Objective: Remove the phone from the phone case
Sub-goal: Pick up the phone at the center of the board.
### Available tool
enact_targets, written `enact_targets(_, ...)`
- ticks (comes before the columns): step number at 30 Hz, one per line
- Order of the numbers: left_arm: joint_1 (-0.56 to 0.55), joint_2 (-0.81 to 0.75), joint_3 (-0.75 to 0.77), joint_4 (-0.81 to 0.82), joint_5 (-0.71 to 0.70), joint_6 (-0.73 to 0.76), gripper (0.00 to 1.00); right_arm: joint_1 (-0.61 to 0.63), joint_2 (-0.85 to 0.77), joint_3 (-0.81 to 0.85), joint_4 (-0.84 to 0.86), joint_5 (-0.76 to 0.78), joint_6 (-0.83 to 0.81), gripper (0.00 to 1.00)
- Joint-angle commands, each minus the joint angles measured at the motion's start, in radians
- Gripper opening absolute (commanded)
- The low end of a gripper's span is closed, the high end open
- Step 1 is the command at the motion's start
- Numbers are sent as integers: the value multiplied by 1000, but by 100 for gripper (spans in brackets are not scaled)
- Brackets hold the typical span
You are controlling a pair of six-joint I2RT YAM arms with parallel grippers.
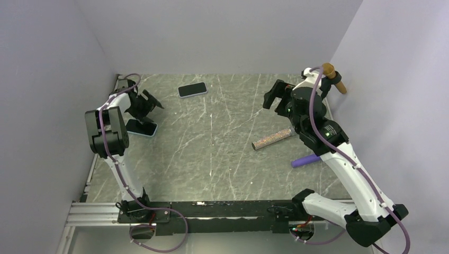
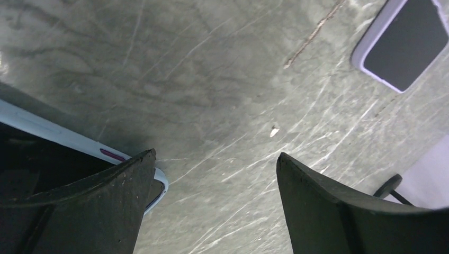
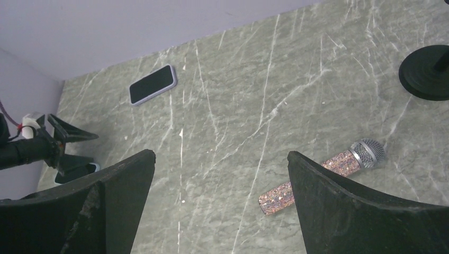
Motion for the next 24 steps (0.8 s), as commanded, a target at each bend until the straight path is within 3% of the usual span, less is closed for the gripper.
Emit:
enact_targets(1, 1, -48, 4, -143, -129, 49, 89, -1, -53, -16, 34, 13, 24, 100)
enact_targets(9, -23, -212, -128, -197, -259, 76, 89, -1, -63, -38, 52, 3, 34, 100)
enact_targets(14, -23, -338, -154, -193, -381, 129, 99, 0, -76, -74, 84, 3, 18, 100)
enact_targets(17, -21, -357, -161, -205, -458, 173, 100, -1, -63, -81, 89, -10, 6, 100)
enact_targets(24, 63, -275, -141, -185, -390, 318, 99, -1, -101, -127, 174, -186, -91, 100)
